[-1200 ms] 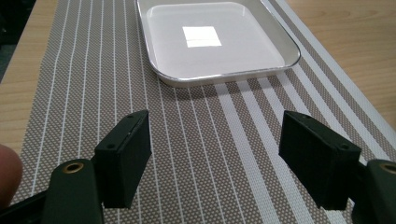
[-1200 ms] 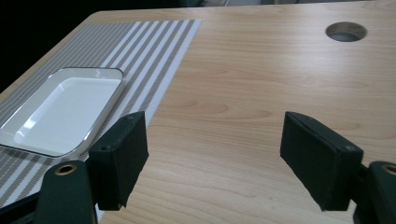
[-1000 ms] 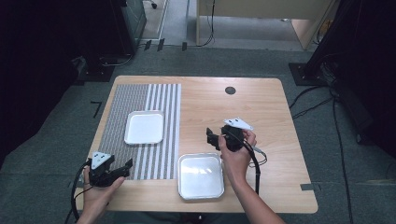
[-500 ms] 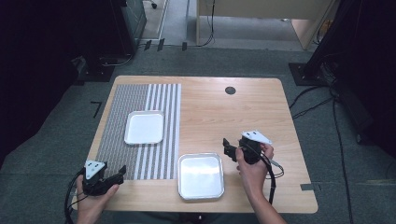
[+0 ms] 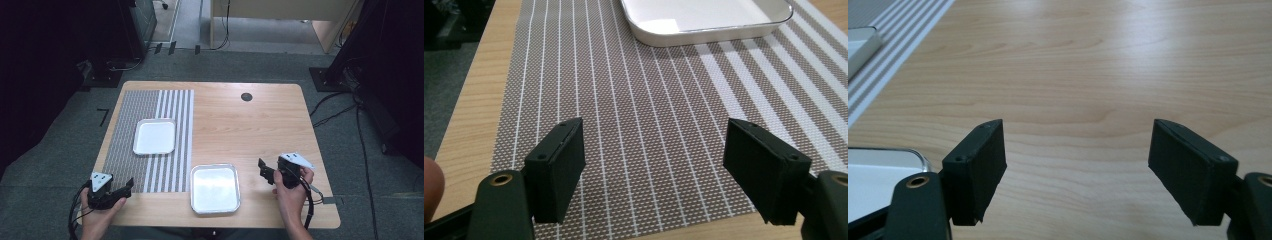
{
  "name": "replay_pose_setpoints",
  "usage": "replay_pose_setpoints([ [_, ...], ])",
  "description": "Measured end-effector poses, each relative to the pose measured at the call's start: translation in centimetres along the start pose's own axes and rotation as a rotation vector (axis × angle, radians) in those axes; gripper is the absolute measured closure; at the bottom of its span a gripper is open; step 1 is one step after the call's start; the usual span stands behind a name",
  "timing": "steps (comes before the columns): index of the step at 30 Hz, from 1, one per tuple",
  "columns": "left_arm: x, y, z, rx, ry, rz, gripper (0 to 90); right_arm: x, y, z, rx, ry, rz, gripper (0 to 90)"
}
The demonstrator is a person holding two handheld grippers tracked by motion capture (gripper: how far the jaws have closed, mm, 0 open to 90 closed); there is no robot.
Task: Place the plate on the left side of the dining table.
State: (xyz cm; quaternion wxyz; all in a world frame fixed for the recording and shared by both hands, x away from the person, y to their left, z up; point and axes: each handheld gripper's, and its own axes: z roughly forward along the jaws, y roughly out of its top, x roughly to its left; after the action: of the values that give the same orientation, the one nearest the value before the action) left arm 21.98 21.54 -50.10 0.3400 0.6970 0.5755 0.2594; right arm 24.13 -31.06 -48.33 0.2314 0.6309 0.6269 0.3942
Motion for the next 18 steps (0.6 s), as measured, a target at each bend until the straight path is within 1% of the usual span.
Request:
replay_pose_setpoints([
  [5,0.3,-0.2,0.3,0.021,0.027,0.013,25.1,-1.8,-0.8,-0.8,-0.001,-0.035,0.008,23.5],
  [11,0.7,-0.3,0.4,0.029,0.045,0.011,25.0,-4.1,-1.7,-1.5,0.008,-0.06,0.039,23.4],
  [18,1.4,-0.5,0.7,0.047,0.063,0.002,25.4,-7.1,-3.0,-2.5,0.021,-0.105,0.066,23.5],
])
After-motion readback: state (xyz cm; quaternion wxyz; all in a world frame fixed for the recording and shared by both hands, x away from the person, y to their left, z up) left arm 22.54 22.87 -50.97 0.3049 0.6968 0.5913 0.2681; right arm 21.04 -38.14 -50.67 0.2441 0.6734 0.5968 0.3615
